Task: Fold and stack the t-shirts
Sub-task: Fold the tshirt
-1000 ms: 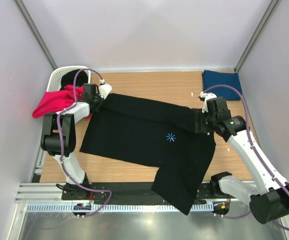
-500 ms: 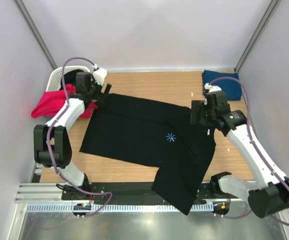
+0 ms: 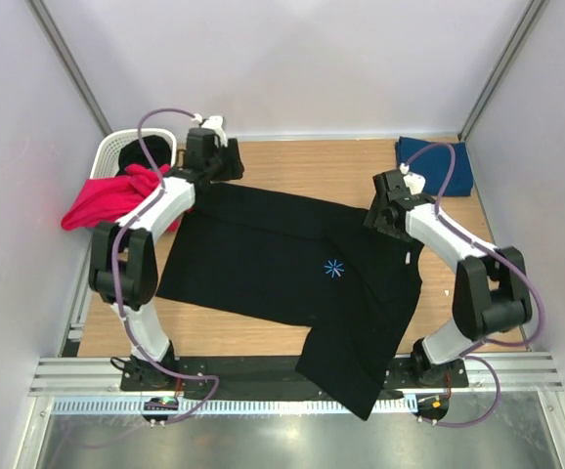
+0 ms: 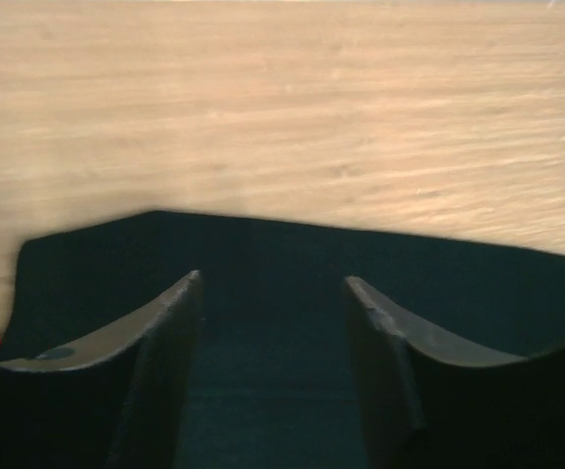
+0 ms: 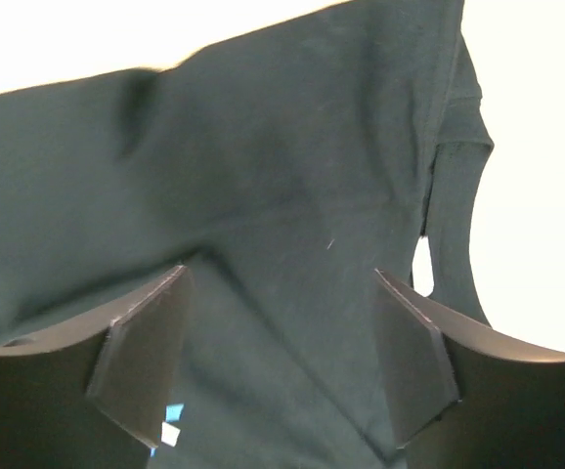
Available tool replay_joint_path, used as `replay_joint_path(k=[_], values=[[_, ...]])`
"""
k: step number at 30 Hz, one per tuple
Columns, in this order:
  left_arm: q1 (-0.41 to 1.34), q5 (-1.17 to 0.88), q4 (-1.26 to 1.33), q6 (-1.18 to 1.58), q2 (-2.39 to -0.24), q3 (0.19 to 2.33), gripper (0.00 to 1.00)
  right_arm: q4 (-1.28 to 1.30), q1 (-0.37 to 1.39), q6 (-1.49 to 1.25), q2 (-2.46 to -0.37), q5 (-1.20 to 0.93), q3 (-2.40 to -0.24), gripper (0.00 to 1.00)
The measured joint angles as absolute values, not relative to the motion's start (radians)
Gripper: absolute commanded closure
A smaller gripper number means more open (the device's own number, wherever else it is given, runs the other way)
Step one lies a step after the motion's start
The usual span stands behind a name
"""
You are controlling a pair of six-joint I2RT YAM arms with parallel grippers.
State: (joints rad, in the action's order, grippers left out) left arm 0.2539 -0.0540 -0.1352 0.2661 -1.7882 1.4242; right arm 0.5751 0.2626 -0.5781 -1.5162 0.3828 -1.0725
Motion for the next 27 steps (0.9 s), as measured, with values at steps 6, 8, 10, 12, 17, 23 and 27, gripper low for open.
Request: replay_joint_path(k=[6,8,10,12,17,23,27], values=[[0.291,0.047,-0.172,0.433,-1.961,1.455,0.66,0.509,0.190,-0.616,-1.676,0.407,-1.073,0.37],[0.289,0.081,-0.196,0.468,-2.008,1.474,0.67,0.495,0.167,-0.621,-1.716,0.411,-1.082,0.40],[0.286,0.120,-0.224,0.500,-2.051,1.499,0.69,0.485,0.148,-0.622,-1.766,0.414,-1.112,0.42],[0.283,0.154,-0.249,0.524,-2.085,1.525,0.70,0.474,0.136,-0.620,-1.814,0.418,-1.148,0.43],[0.265,0.206,-0.297,0.588,-2.146,1.569,0.72,0.464,0.109,-0.611,-1.889,0.412,-1.217,0.47],[0.225,0.209,-0.308,0.654,-2.202,1.629,0.74,0.455,0.047,-0.596,-1.974,0.394,-1.328,0.49],[0.218,0.210,-0.313,0.682,-2.243,1.689,0.75,0.448,0.032,-0.571,-2.068,0.395,-1.457,0.50]])
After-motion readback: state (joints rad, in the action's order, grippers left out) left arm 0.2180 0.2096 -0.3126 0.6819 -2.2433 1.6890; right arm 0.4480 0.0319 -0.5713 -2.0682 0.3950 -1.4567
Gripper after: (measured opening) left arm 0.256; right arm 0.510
